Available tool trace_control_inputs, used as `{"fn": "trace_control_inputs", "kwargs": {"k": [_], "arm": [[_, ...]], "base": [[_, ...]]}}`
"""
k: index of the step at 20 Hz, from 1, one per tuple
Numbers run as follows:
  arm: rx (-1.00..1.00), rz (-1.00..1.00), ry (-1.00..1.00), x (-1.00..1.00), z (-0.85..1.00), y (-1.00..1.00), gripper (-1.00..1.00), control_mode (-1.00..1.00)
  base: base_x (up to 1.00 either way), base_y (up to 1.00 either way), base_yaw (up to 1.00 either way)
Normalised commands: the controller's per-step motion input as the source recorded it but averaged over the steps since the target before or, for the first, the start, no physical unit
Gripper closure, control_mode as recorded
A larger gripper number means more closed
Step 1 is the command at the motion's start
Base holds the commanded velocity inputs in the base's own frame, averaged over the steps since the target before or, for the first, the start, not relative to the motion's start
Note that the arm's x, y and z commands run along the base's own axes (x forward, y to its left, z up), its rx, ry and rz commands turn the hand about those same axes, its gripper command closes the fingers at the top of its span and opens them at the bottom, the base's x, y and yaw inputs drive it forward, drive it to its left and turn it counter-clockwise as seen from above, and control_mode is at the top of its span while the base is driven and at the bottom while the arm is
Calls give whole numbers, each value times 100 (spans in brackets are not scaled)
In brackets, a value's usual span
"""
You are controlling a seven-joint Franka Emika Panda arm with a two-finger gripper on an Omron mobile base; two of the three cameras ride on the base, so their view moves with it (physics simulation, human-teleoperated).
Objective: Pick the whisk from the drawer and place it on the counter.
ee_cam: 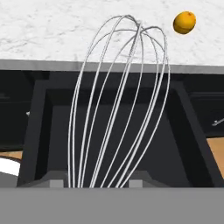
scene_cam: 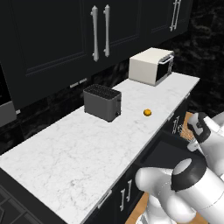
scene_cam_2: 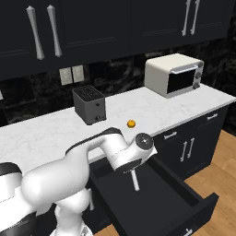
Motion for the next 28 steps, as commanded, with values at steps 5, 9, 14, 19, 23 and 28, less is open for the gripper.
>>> {"fn": "trace_control_inputs", "kwargs": {"k": [5, 9, 14, 19, 23, 28], "arm": [[0, 20, 0, 31, 100, 42, 100, -100], [0, 26, 2, 65, 75, 76, 100, -100], [-9, 30, 11, 47, 9, 96, 100, -100], [-15, 24, 0, 33, -48, 94, 100, -100], [-15, 9, 0, 20, -40, 65, 100, -100], [-10, 2, -5, 11, -62, 43, 100, -100]], "base": [[0, 0, 0], [0, 0, 0], [0, 0, 0], [0, 0, 0], [0, 0, 0], [0, 0, 0]]}}
